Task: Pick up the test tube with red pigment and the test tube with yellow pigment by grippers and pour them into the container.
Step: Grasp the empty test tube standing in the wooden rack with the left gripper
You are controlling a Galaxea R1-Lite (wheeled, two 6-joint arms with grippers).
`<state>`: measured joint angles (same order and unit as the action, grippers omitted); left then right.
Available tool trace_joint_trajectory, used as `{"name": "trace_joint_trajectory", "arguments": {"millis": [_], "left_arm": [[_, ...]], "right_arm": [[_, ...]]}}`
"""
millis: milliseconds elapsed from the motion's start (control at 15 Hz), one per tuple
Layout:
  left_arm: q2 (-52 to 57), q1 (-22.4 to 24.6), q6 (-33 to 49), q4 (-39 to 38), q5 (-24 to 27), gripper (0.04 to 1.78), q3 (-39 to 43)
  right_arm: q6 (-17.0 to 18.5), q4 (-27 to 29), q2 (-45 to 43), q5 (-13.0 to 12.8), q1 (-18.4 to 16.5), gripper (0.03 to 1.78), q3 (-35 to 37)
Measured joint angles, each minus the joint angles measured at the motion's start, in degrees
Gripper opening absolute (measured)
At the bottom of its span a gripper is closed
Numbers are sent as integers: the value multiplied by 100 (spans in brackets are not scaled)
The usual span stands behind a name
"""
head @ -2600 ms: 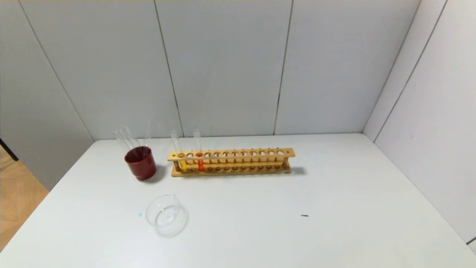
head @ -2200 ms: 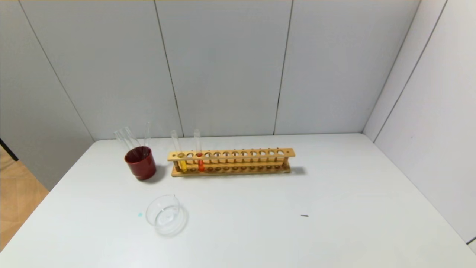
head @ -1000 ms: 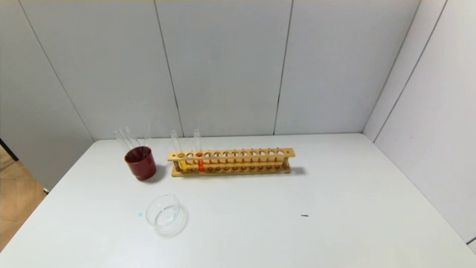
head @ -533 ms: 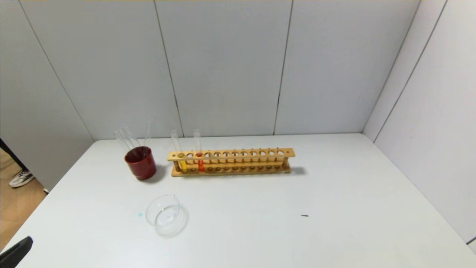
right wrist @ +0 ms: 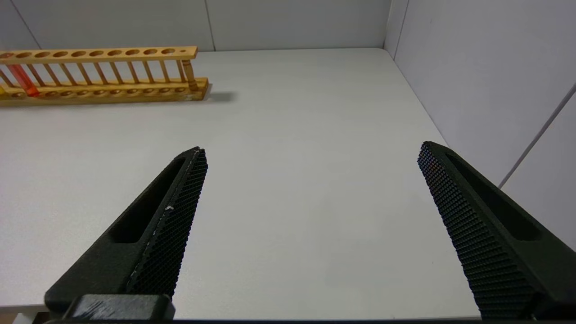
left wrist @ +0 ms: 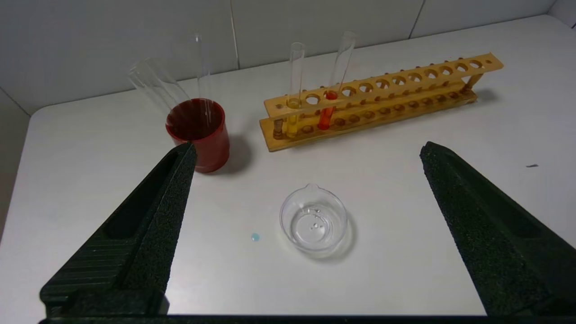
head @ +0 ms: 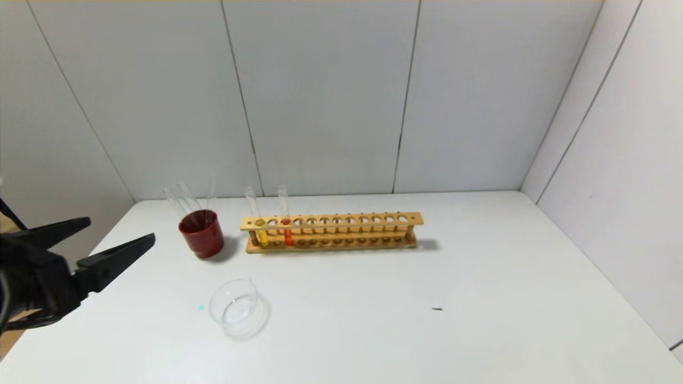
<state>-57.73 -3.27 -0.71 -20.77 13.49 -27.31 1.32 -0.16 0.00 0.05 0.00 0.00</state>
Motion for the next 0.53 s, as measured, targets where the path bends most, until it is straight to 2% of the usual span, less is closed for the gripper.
{"name": "trace_joint_trajectory", "arguments": {"millis": [533], "left_arm": [[-2782,-778,9,-2443,-763,174,-118]], "right_arm": [[0,2,0,2,0,171,0]]}}
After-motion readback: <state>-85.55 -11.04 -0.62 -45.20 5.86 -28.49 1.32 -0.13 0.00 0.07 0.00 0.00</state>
